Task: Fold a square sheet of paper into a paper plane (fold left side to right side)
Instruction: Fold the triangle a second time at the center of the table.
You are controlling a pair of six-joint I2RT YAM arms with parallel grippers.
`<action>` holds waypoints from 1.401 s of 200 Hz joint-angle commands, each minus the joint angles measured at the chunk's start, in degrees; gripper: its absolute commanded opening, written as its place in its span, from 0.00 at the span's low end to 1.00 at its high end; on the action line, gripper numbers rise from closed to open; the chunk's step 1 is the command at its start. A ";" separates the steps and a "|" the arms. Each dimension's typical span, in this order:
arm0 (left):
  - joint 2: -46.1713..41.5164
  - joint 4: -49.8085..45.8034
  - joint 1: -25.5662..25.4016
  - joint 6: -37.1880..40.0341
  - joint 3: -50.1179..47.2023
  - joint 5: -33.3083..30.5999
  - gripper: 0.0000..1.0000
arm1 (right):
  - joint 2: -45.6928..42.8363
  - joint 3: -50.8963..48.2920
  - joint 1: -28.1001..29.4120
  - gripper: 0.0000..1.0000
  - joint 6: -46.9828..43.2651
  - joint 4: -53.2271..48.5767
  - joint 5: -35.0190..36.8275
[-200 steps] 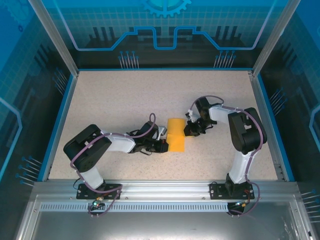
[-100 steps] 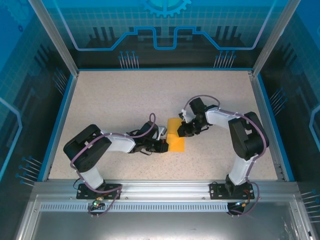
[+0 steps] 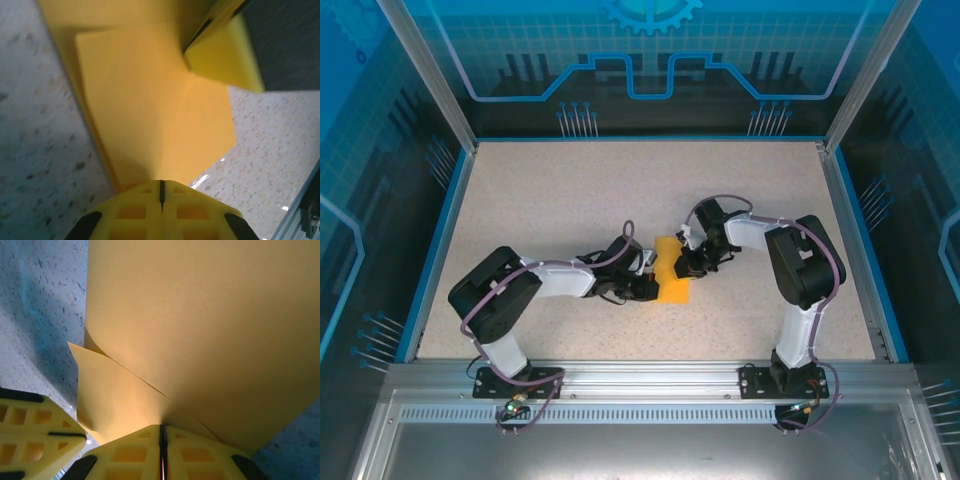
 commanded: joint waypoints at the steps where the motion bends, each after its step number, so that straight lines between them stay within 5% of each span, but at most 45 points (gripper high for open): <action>1: 1.92 -4.39 0.23 3.17 3.84 2.33 0.00 | 2.05 -0.01 0.13 0.10 0.57 -2.09 4.32; 90: 6.75 -7.92 -0.26 5.80 7.86 0.32 0.00 | 1.72 -0.12 0.22 0.10 0.48 -2.79 5.43; 198: -2.82 -5.45 -0.07 3.29 -6.67 -0.89 0.00 | 1.77 0.21 0.13 0.10 0.21 -3.41 5.88; 249: -8.62 -5.62 1.86 2.52 -7.71 -0.51 0.00 | -4.03 -1.72 -0.35 0.16 1.94 3.45 -1.31; 280: -12.11 -5.59 3.42 2.75 -6.06 -1.28 0.22 | -11.68 -5.62 -3.11 0.34 5.18 9.67 -4.28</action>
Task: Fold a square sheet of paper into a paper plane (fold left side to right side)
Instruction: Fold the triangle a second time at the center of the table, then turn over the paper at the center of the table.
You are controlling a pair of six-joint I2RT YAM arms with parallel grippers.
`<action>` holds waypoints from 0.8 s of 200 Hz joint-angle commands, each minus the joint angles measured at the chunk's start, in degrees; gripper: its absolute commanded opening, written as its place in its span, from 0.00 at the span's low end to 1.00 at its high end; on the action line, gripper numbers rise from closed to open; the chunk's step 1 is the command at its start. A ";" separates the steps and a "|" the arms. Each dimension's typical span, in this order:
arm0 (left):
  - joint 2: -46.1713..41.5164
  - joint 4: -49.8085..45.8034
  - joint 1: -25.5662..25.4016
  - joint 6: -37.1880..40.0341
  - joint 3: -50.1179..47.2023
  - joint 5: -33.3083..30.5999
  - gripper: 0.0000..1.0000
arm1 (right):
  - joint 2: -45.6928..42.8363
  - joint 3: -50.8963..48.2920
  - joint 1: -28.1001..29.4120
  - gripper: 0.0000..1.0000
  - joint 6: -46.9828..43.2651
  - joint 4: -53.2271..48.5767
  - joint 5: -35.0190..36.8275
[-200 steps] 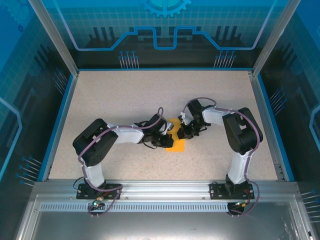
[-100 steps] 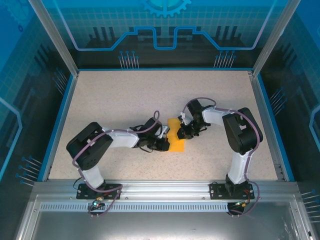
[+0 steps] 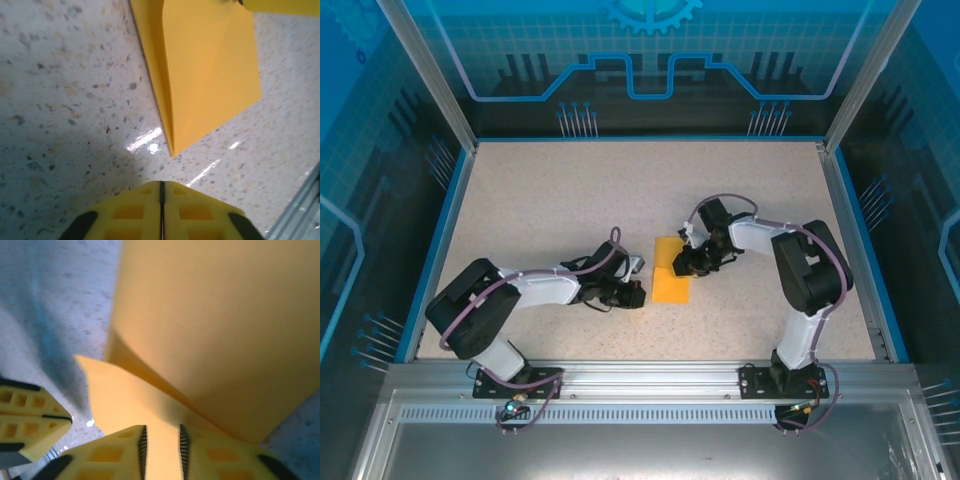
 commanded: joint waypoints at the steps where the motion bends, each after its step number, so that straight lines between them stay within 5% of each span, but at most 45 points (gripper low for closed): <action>1: -3.22 -1.33 1.46 -0.27 1.26 -0.99 0.23 | -6.99 -2.42 -2.64 0.35 2.65 5.64 -3.12; 30: -1.48 -0.18 3.01 0.66 4.20 -1.01 0.39 | -12.43 -5.49 -6.27 0.47 2.07 4.52 -1.83; 66: 4.37 1.91 3.55 1.92 8.92 -2.64 0.47 | -15.27 -10.07 -8.94 0.55 1.91 4.75 -3.23; 128: 12.75 3.55 3.74 2.57 14.83 -1.62 0.47 | -17.07 -13.96 -9.13 0.55 2.58 5.88 -4.93; 160: 14.65 3.64 3.80 3.08 16.25 -1.09 0.36 | -17.05 -14.63 -9.21 0.55 2.09 5.35 -5.02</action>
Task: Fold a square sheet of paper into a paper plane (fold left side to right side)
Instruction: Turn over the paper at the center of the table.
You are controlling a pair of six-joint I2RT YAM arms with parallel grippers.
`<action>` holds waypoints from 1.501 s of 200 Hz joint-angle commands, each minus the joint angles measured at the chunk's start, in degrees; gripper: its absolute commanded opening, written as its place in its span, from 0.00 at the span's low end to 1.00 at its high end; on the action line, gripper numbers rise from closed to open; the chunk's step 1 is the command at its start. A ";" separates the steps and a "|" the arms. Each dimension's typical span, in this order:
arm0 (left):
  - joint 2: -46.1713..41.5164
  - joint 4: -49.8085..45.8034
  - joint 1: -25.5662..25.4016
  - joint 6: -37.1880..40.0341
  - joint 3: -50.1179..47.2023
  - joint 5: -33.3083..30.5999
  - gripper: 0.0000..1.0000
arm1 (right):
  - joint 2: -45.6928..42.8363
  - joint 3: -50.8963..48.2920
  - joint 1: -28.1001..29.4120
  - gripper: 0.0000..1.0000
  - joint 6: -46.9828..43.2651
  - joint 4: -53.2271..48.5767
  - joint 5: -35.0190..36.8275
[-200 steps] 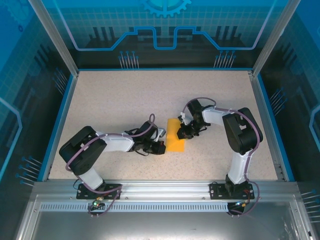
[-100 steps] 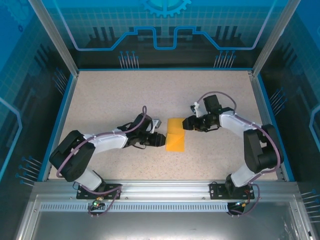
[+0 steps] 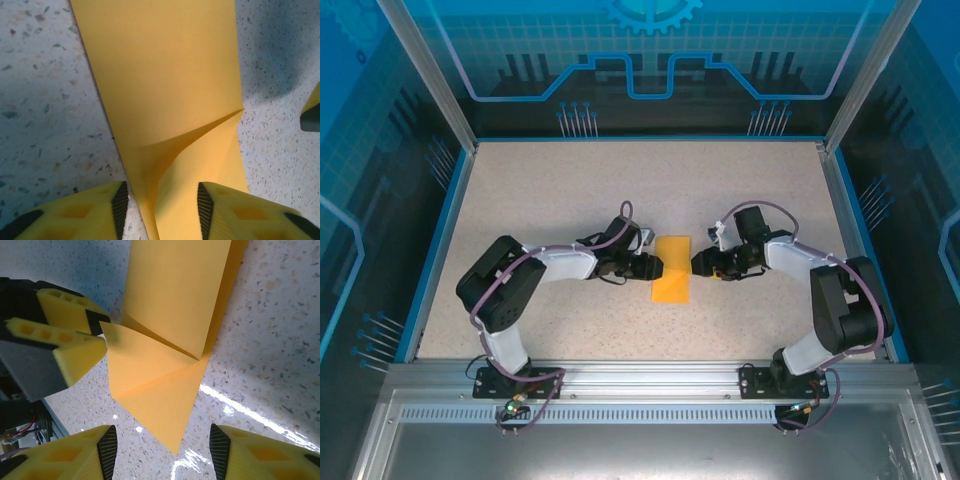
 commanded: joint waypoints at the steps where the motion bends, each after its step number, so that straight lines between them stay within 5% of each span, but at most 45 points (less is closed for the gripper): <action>1: 1.34 0.73 0.40 1.60 2.10 1.22 0.36 | -1.11 -0.87 -0.74 0.55 -0.24 -0.07 -1.42; 90: -1.03 0.37 1.00 2.39 0.30 -1.36 0.02 | 2.71 -0.29 -0.30 0.60 0.92 2.00 -4.85; 244: -3.29 1.49 1.57 1.60 -2.05 -1.40 0.00 | 14.08 5.50 4.85 0.58 9.86 12.23 -9.93; 275: -3.40 1.54 1.54 1.52 -2.20 -1.26 0.01 | 15.84 8.26 6.26 0.50 10.25 12.26 -9.72; 300: -5.40 1.73 1.80 0.98 -3.23 -1.41 0.06 | 14.98 8.53 6.63 0.26 9.68 12.62 -11.07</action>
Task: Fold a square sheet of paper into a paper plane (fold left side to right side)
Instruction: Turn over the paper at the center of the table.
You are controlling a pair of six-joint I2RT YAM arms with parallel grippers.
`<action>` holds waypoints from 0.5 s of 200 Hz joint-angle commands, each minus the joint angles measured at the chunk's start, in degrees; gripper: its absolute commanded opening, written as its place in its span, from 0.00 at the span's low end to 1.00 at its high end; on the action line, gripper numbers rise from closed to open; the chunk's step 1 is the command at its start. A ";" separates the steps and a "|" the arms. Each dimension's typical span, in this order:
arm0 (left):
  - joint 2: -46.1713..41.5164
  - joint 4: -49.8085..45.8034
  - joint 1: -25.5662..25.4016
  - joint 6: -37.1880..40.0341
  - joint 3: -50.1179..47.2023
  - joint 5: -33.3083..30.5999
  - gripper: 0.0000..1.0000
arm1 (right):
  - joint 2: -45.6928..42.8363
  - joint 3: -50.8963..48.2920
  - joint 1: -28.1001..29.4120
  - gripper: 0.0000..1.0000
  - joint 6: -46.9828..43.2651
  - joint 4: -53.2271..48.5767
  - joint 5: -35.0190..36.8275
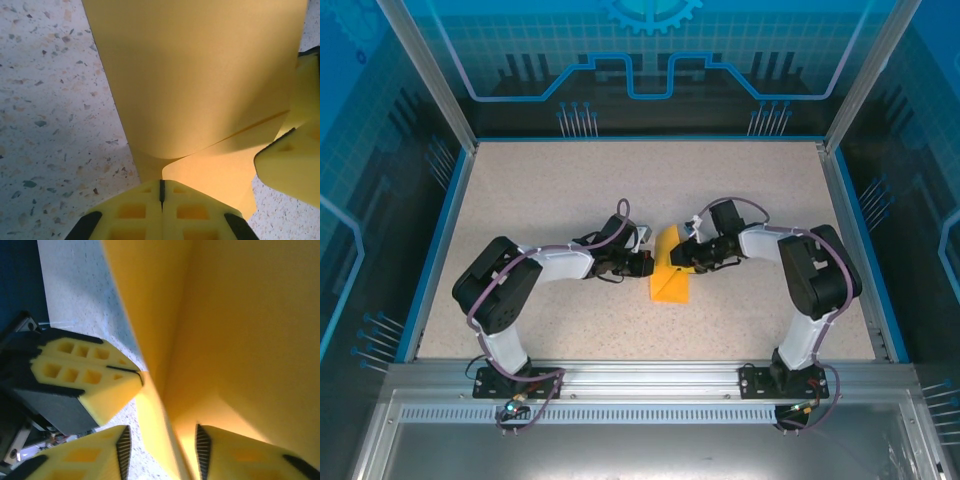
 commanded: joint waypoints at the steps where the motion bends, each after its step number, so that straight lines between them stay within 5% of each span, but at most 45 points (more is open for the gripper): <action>1: -3.74 1.25 0.74 -0.57 -1.93 -0.52 0.06 | -0.01 1.19 0.79 0.25 -0.39 0.45 -2.29; 24: -9.78 3.30 2.34 -2.94 -5.16 0.18 0.31 | -4.64 -0.09 -0.35 0.09 -2.51 0.20 -1.90; 60: -23.00 4.09 4.96 -7.72 -9.87 1.26 0.71 | -15.77 -1.07 -3.46 0.08 -6.32 0.50 -7.29; 100: -33.61 13.17 7.38 -16.57 -12.82 10.16 0.93 | -24.16 4.55 -4.94 0.10 -9.66 -4.88 -16.12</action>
